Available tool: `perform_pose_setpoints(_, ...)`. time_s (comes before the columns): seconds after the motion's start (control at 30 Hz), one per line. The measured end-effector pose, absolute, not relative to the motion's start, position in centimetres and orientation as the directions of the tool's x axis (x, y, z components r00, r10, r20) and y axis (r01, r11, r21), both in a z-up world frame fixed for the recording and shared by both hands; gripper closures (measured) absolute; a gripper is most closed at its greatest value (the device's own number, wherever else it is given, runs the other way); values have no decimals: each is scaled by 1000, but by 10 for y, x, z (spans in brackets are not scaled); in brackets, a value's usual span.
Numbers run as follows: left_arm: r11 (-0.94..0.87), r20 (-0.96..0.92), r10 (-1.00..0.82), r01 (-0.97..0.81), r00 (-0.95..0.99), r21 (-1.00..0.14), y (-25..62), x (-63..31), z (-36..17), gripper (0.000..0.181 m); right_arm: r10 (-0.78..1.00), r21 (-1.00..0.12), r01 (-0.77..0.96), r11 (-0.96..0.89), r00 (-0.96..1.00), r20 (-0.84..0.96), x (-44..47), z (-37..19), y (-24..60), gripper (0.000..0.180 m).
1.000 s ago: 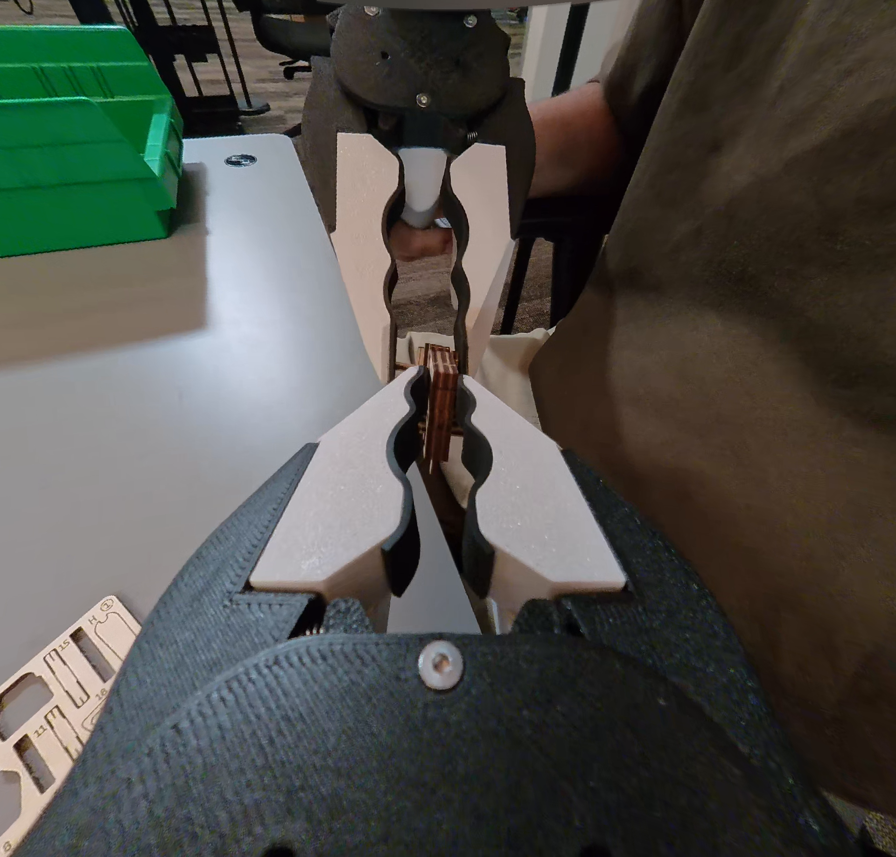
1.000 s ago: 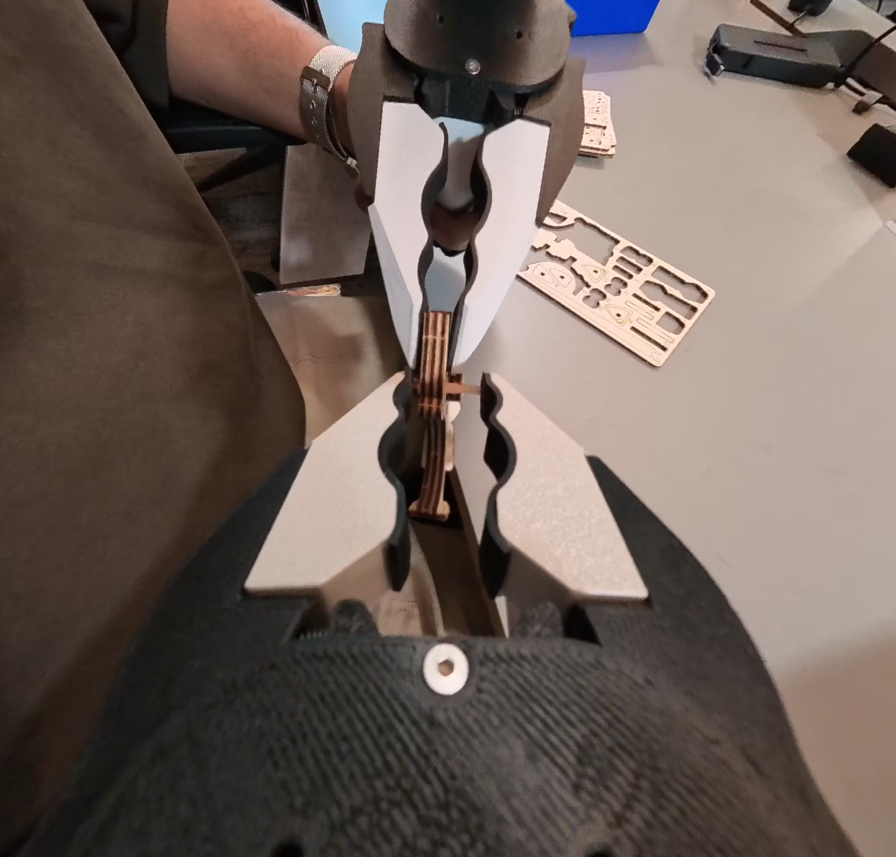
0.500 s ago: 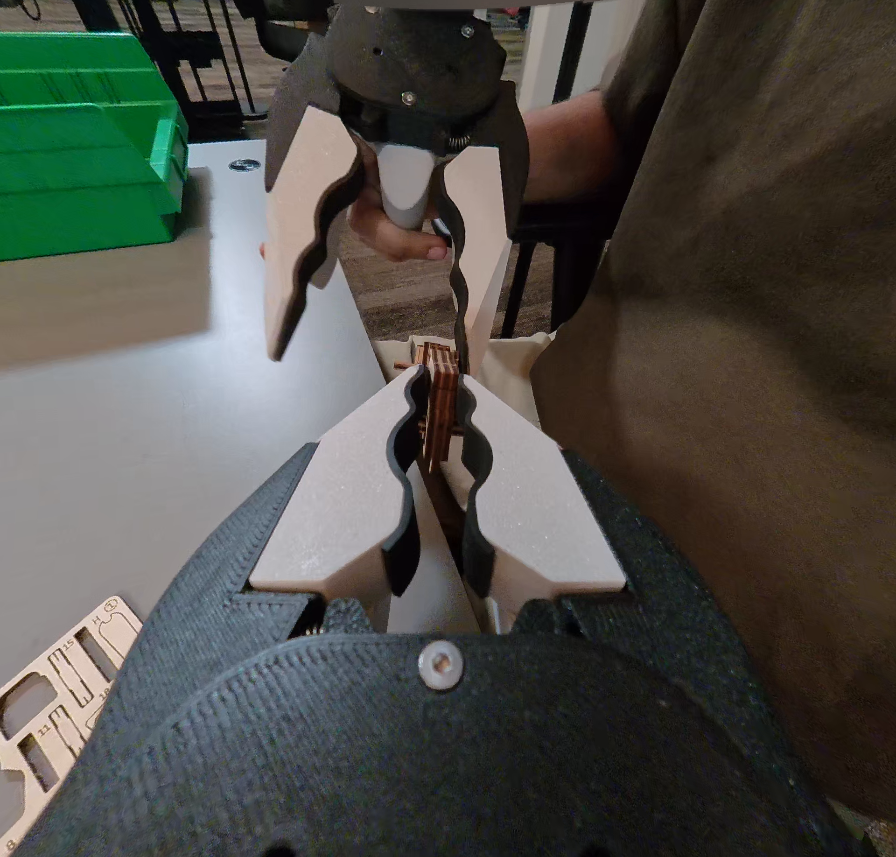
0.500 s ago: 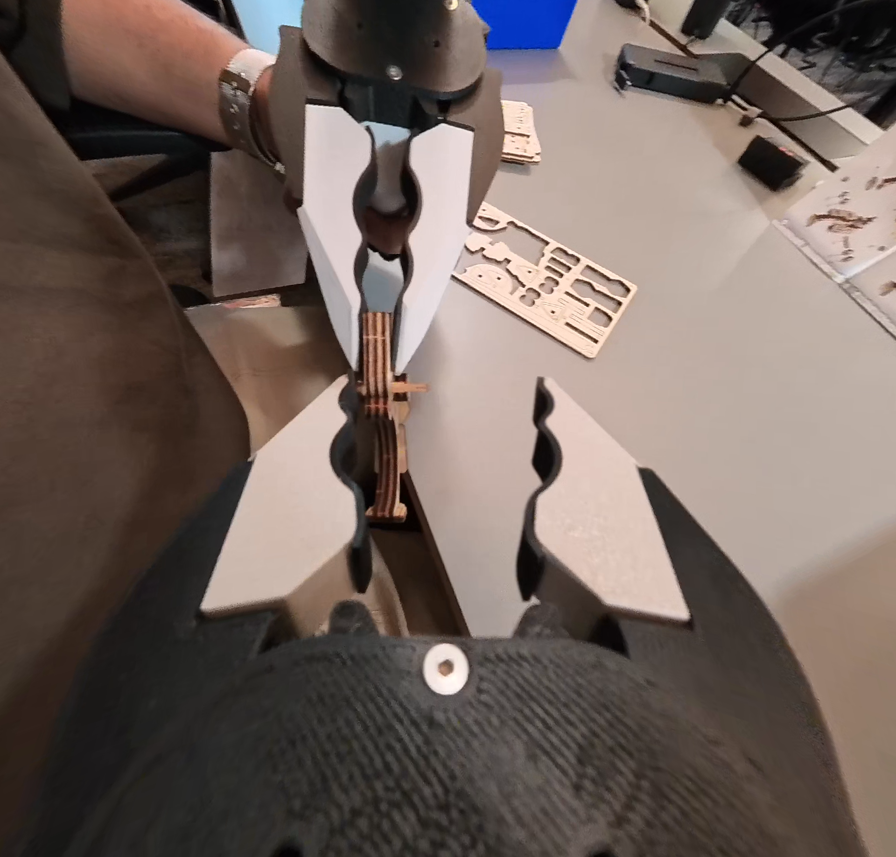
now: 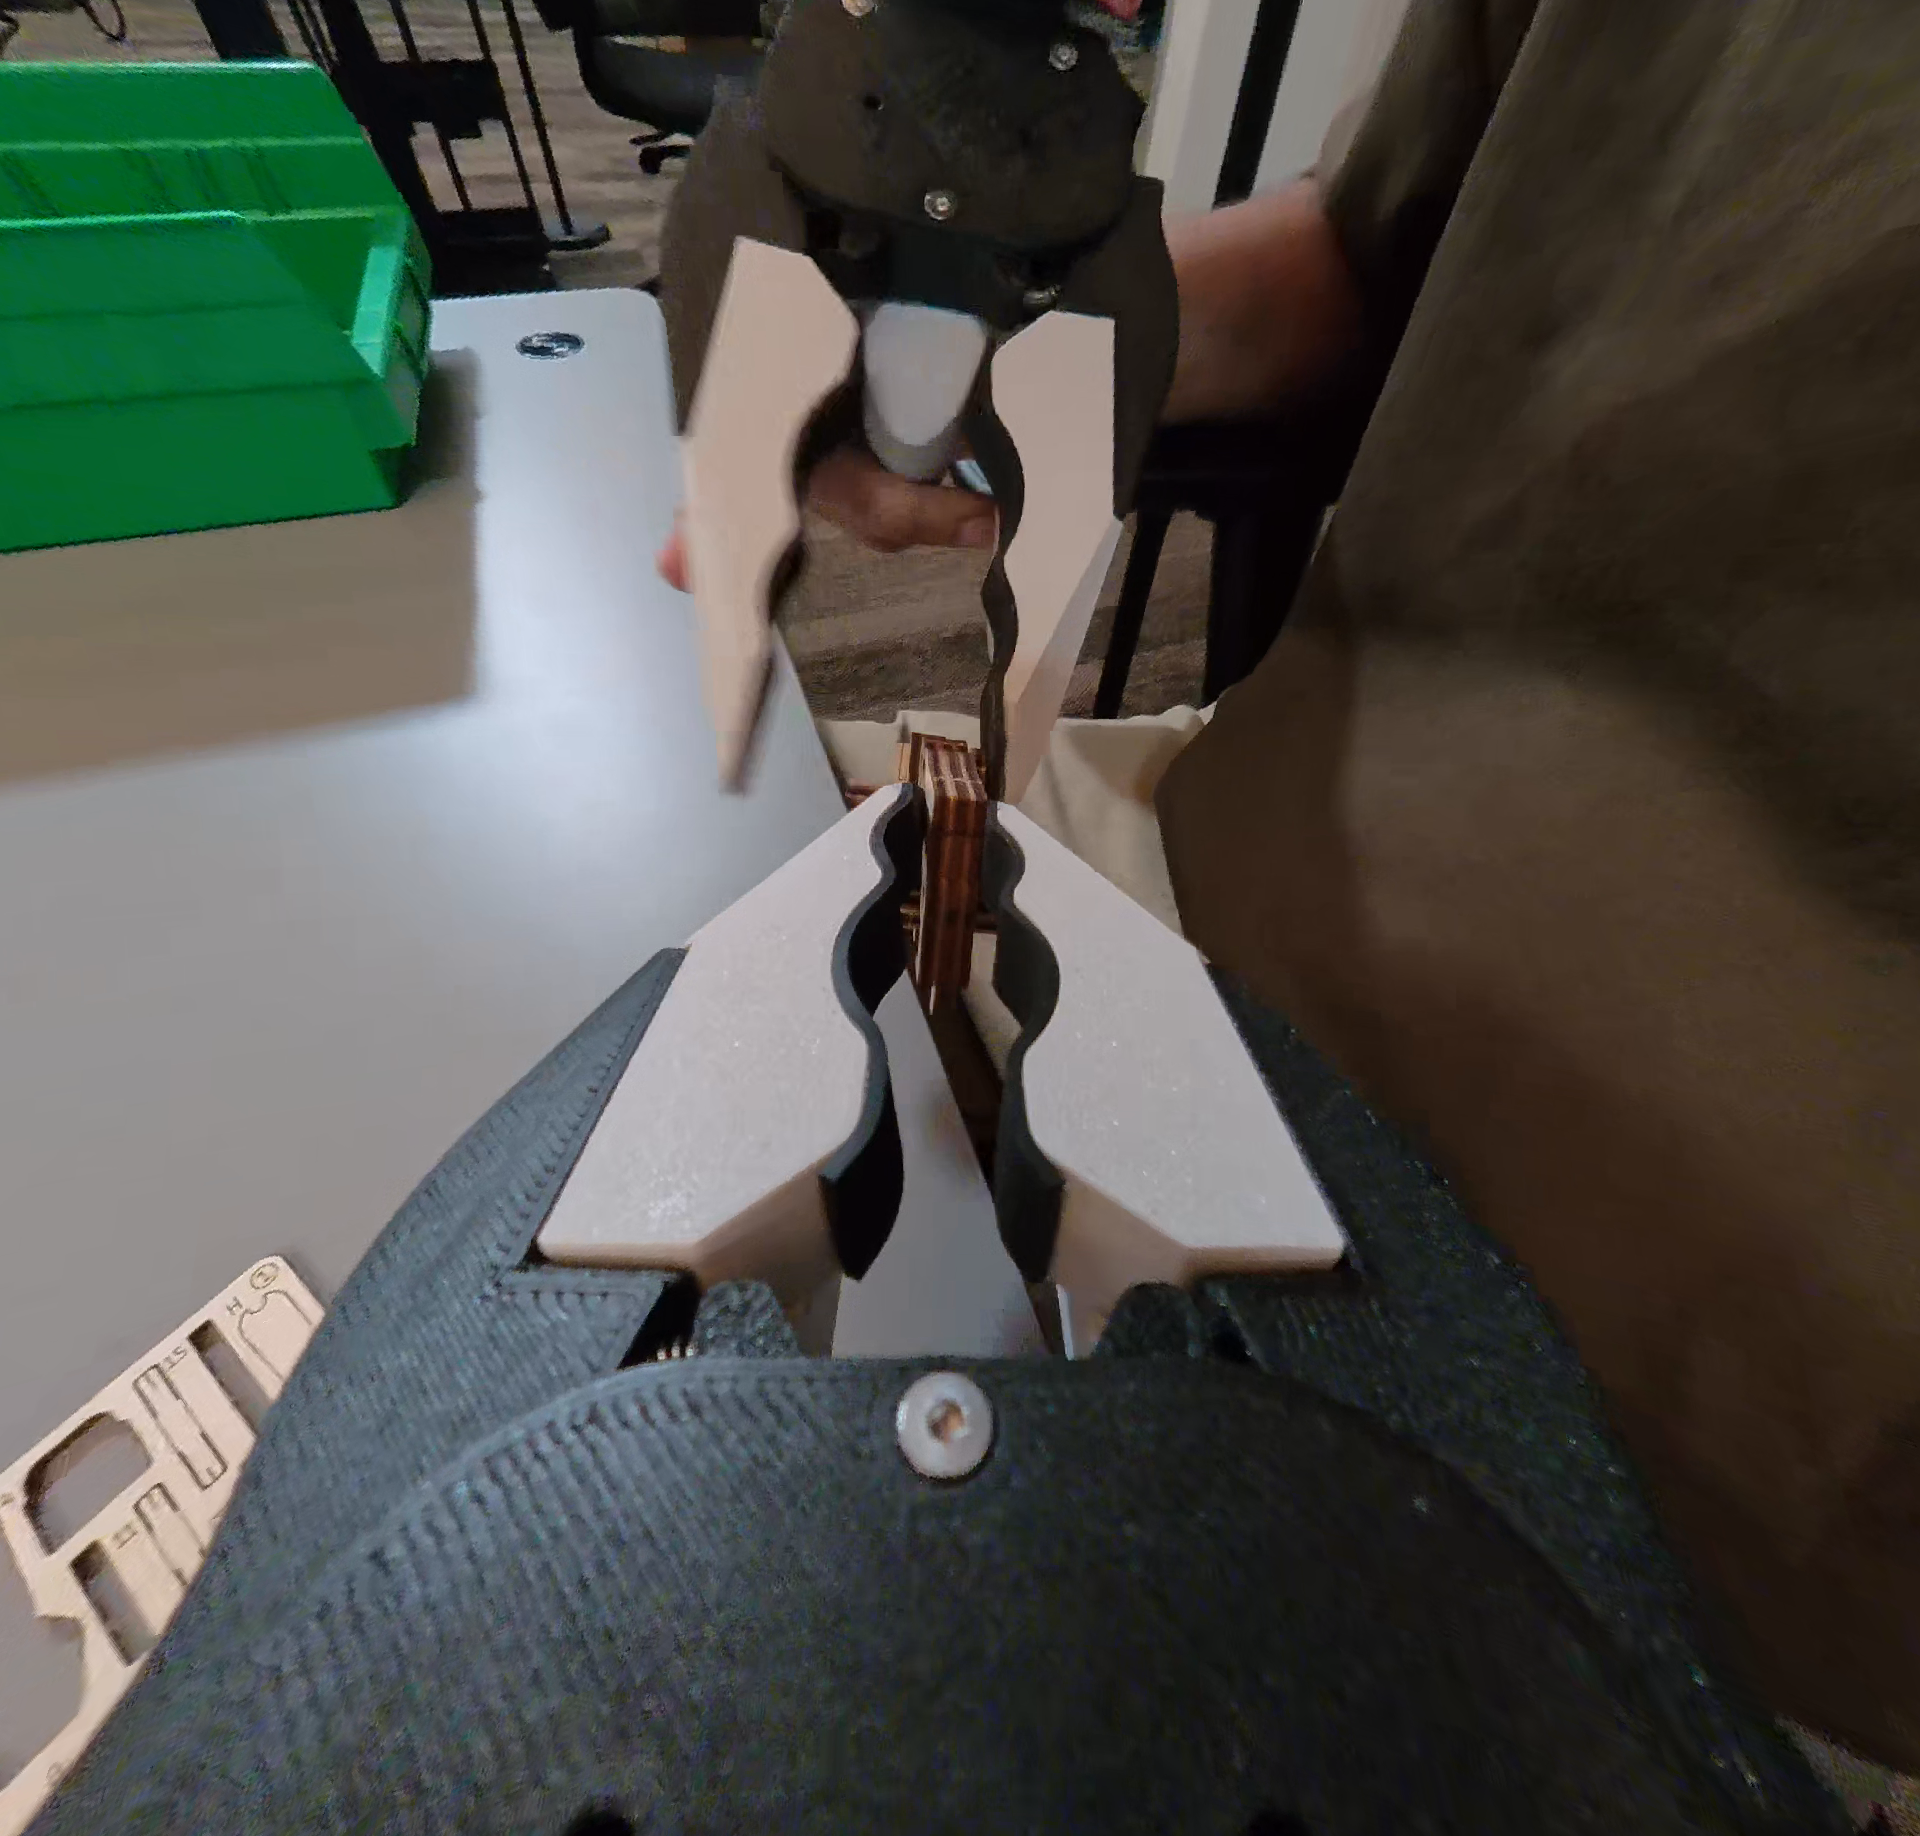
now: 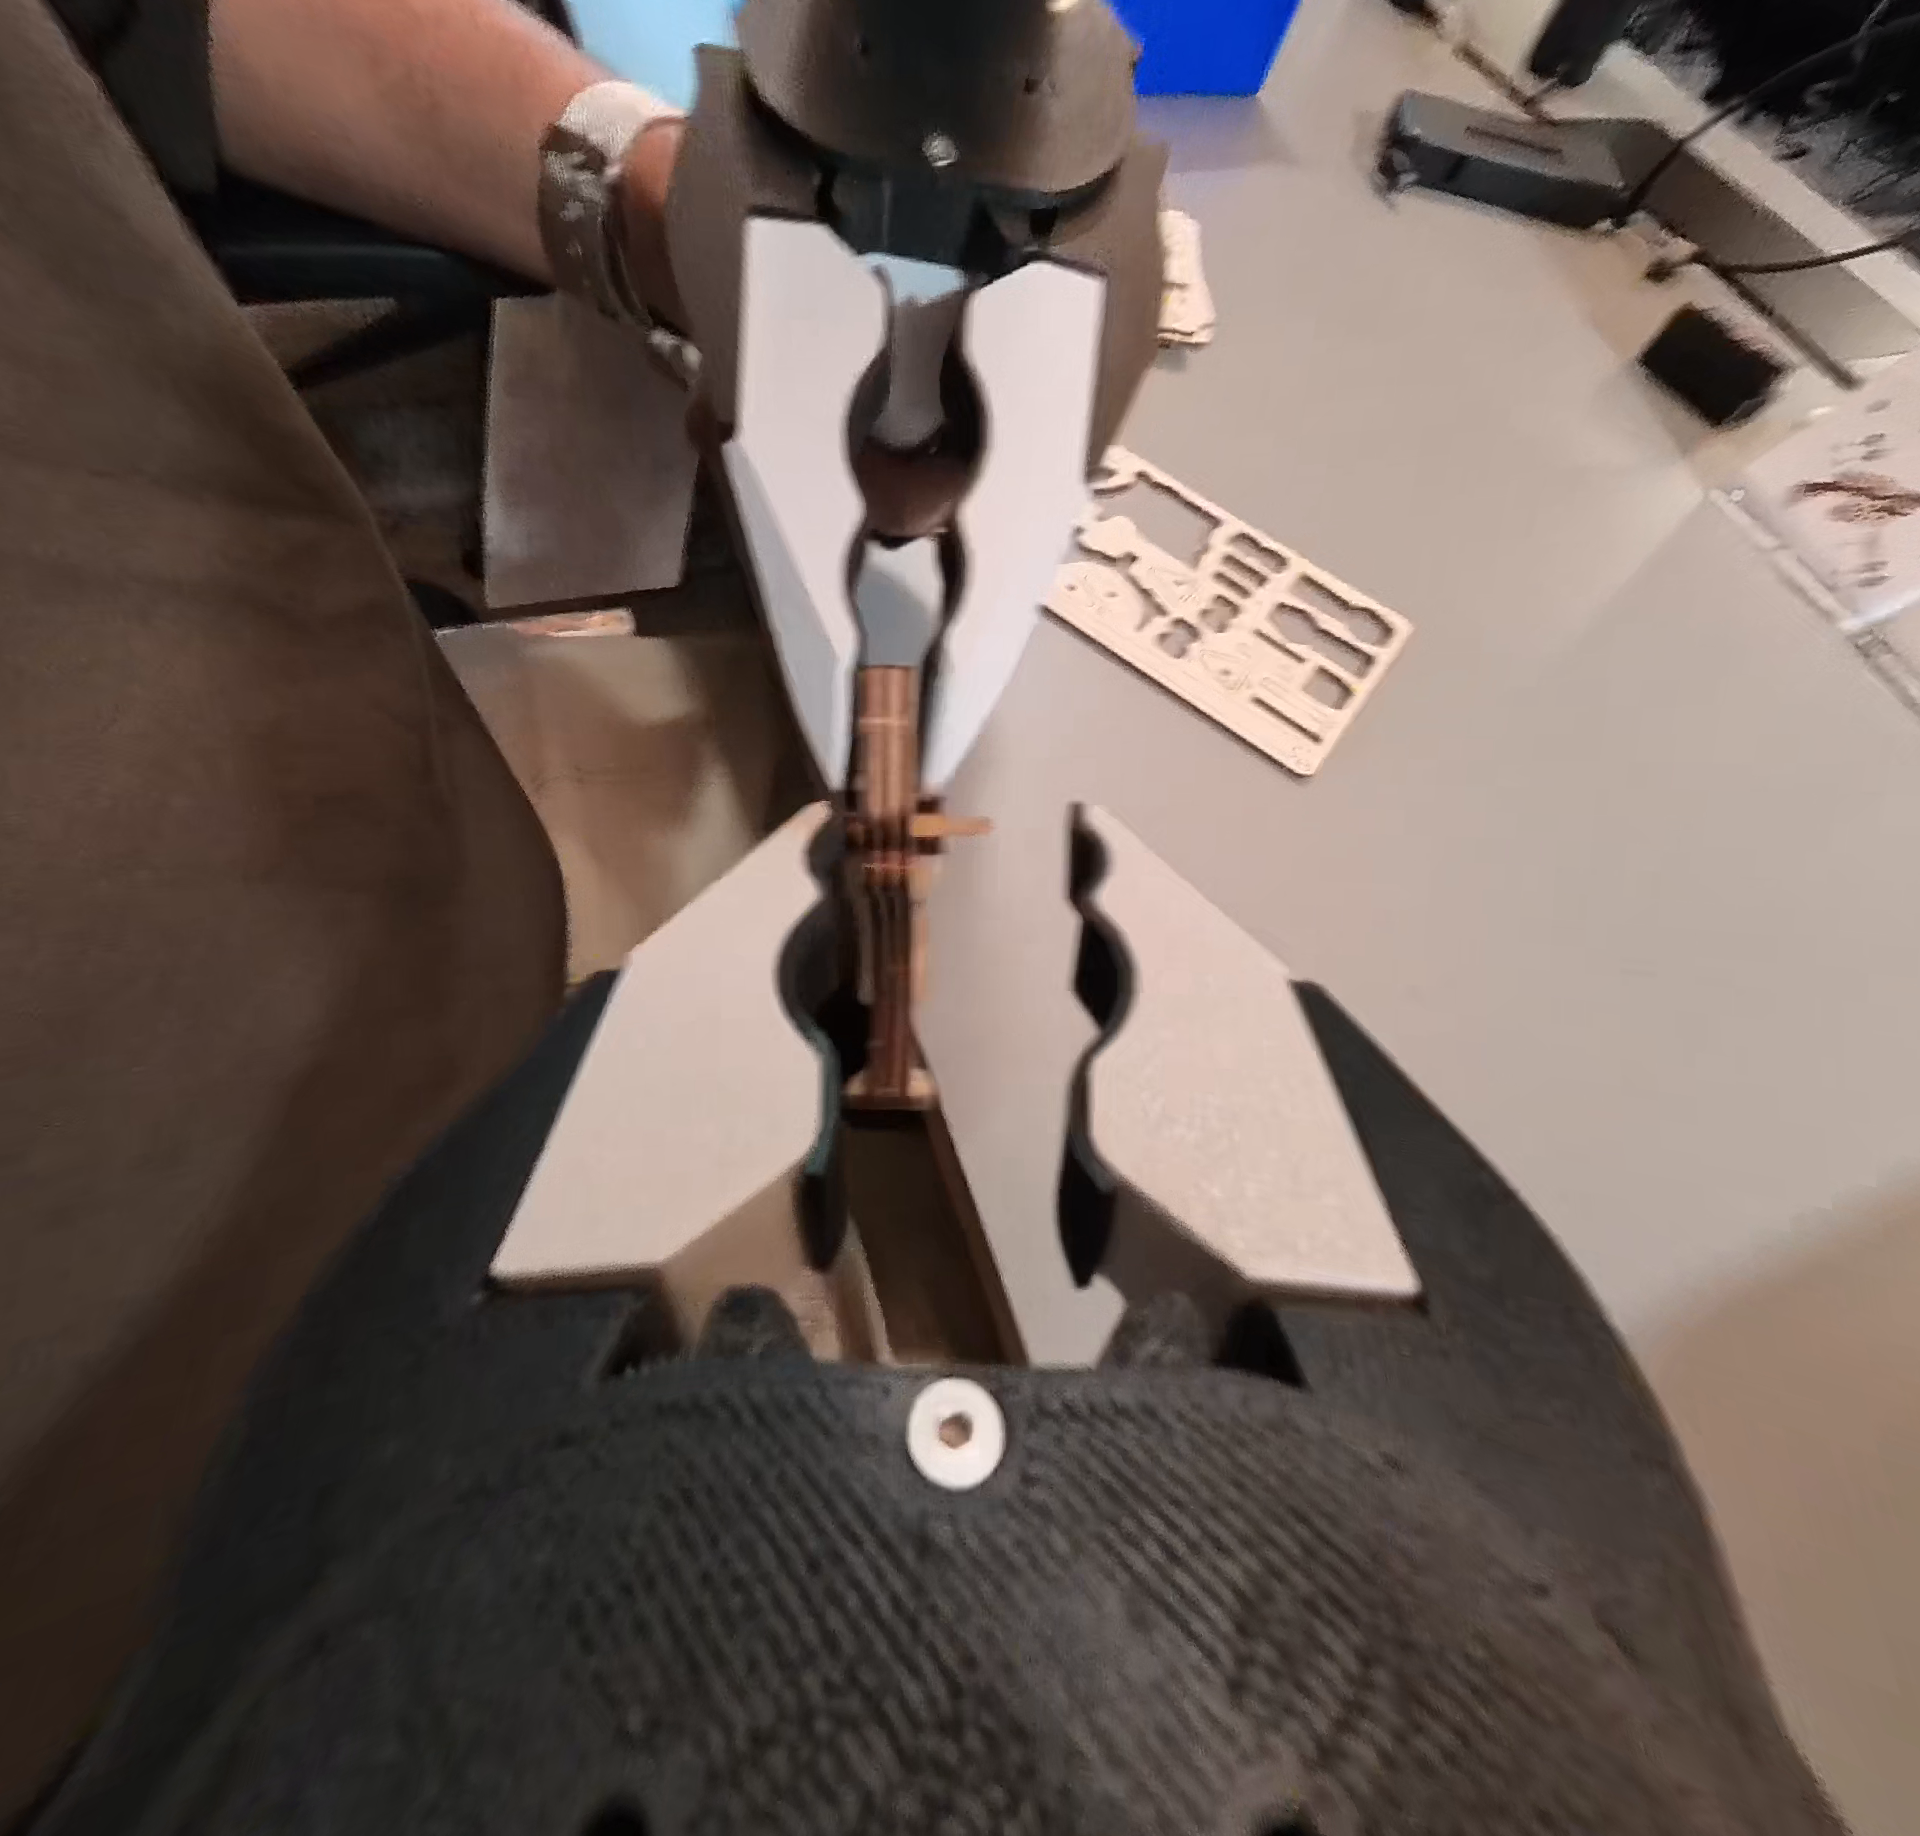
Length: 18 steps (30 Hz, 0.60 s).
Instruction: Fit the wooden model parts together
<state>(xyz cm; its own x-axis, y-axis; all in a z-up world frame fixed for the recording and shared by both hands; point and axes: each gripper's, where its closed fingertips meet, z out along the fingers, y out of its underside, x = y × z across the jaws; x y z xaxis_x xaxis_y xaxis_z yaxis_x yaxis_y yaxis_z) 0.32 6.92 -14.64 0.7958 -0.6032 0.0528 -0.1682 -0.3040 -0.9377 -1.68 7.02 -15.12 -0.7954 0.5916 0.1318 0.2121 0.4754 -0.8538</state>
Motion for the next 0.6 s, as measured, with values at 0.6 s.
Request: perform_pose_setpoints(0.6, -295, 28, -608, -193, 793, -936, 70, 7, -147, 173, 633, -862, 197, 467, -755, 170, -24, -148, 79, 108)
